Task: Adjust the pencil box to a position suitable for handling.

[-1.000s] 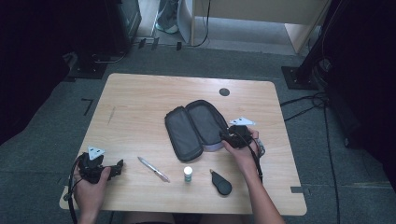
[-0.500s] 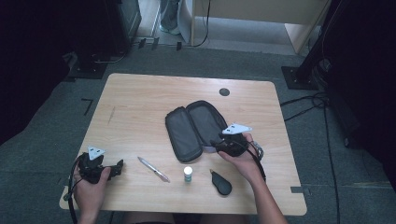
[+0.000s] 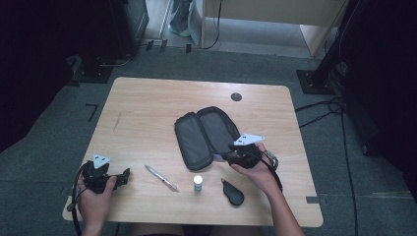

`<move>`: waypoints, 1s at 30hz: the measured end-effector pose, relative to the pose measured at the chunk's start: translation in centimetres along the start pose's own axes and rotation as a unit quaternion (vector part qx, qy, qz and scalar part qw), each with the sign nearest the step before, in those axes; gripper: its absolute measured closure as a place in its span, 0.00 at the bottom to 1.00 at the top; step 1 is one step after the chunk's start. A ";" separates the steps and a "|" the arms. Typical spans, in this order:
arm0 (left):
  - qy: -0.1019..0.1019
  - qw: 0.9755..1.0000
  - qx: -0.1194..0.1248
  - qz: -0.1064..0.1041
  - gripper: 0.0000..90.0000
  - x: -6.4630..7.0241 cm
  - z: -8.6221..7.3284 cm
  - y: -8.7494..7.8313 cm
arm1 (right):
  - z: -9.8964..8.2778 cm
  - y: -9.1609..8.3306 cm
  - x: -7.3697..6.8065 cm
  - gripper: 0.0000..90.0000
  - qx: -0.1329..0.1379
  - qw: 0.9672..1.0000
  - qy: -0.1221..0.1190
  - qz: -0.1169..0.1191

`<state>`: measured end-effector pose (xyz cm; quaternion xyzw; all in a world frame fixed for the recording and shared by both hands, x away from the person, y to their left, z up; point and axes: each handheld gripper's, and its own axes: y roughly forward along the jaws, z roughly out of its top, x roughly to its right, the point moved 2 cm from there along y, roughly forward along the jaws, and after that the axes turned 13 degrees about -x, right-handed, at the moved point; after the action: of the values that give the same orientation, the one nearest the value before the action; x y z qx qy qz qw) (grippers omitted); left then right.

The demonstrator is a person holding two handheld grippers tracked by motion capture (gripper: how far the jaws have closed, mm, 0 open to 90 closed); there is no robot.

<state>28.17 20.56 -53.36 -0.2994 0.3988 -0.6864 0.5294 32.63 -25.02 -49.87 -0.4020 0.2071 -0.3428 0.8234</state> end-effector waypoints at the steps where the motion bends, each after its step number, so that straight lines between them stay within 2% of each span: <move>1: 0.000 1.000 0.000 0.000 0.00 0.0 0.0 0.0 | 0.0 0.0 0.0 0.65 -0.002 1.000 -0.001 -0.005; 3: 0.000 1.000 0.000 0.000 0.00 0.0 0.0 0.0 | 0.1 0.0 0.0 0.70 -0.005 1.000 0.001 -0.014; 5: 0.000 1.000 0.000 0.000 0.00 0.0 0.0 0.0 | 0.1 0.1 -0.2 0.78 -0.008 1.000 0.013 -0.015; 9: -0.001 1.000 0.000 0.000 0.00 0.0 0.0 0.0 | 0.6 0.7 -0.8 0.89 -0.016 0.999 0.005 -0.032; 12: 0.000 1.000 0.000 0.000 0.00 0.0 0.0 0.0 | 1.0 1.0 -1.0 0.92 -0.013 0.999 0.008 -0.031; 14: 0.000 1.000 0.000 0.000 0.00 0.0 0.0 0.0 | 1.7 1.6 -1.4 0.94 -0.009 0.999 0.021 -0.027; 19: 0.000 1.000 0.000 0.000 0.00 0.0 0.0 0.0 | 3.0 2.6 -2.1 0.94 0.004 0.999 0.037 -0.013; 22: -0.001 1.000 0.000 -0.001 0.00 0.0 0.0 0.0 | 4.2 3.7 -3.5 0.86 0.005 1.000 0.029 0.003; 25: -0.001 1.000 0.000 -0.001 0.00 0.0 0.0 0.0 | 5.0 3.6 -4.1 0.82 0.012 1.000 0.019 0.009; 28: -0.001 1.000 0.000 -0.001 0.00 0.0 0.0 0.0 | 5.3 3.1 -3.9 0.79 0.021 1.000 0.019 0.005; 30: 0.000 1.000 0.000 -0.001 0.00 0.0 0.0 0.0 | 5.1 2.0 -2.6 0.74 0.028 0.999 0.025 0.012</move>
<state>28.17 20.55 -53.36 -0.2999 0.3985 -0.6865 0.5291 34.78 -19.57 -48.29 -0.3675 0.2233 -0.3484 0.8329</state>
